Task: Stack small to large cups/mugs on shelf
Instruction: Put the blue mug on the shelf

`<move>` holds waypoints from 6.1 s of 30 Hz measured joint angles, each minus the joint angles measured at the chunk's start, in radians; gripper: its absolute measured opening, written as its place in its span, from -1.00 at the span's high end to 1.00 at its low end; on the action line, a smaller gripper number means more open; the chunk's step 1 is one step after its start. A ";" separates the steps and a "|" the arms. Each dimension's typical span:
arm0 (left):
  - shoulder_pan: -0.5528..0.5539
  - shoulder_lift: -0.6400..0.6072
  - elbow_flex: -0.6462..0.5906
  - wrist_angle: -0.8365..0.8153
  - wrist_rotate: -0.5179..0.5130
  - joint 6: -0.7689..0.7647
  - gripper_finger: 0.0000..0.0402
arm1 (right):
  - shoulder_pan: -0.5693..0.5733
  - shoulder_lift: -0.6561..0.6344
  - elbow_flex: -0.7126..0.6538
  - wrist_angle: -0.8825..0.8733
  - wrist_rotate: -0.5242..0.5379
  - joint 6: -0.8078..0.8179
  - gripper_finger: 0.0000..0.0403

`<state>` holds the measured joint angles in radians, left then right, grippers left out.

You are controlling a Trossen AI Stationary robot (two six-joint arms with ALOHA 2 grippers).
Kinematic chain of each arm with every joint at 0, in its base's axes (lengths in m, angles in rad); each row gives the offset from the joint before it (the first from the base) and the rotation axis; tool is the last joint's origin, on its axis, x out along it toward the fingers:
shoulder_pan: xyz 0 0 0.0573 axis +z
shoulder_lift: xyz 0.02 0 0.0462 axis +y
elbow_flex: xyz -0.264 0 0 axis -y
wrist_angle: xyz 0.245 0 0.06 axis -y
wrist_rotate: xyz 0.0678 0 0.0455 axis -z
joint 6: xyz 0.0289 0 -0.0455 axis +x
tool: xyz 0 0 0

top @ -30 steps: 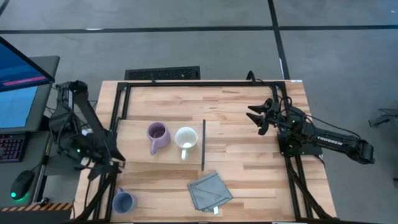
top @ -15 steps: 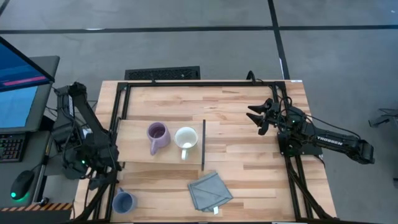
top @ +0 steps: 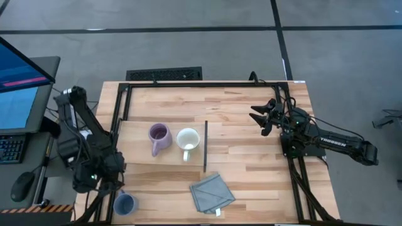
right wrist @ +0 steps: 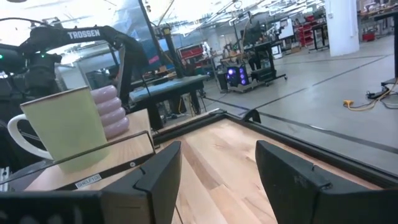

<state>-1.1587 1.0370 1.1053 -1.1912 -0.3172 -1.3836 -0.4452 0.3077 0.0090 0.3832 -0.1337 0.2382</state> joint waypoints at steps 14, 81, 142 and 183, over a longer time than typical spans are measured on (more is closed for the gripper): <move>0.006 0.102 0.000 -0.034 0.108 -0.137 -0.27 | 0.000 0.000 0.000 0.000 0.000 0.000 -0.14; 0.222 0.528 0.004 0.240 0.457 0.981 0.08 | 0.000 0.000 0.000 -0.016 -0.026 -0.001 -0.14; 0.271 0.558 0.007 0.130 0.360 -0.085 0.97 | 0.000 0.000 0.000 -0.027 -0.026 -0.001 -0.14; 0.242 0.487 0.329 -0.315 0.347 -0.799 0.97 | 0.000 0.000 0.000 -0.027 -0.026 -0.037 -0.14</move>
<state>-0.9165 1.5242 1.4344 -1.5064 0.0301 -2.1824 -0.4454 0.3077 0.0090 0.3561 -0.1593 0.2016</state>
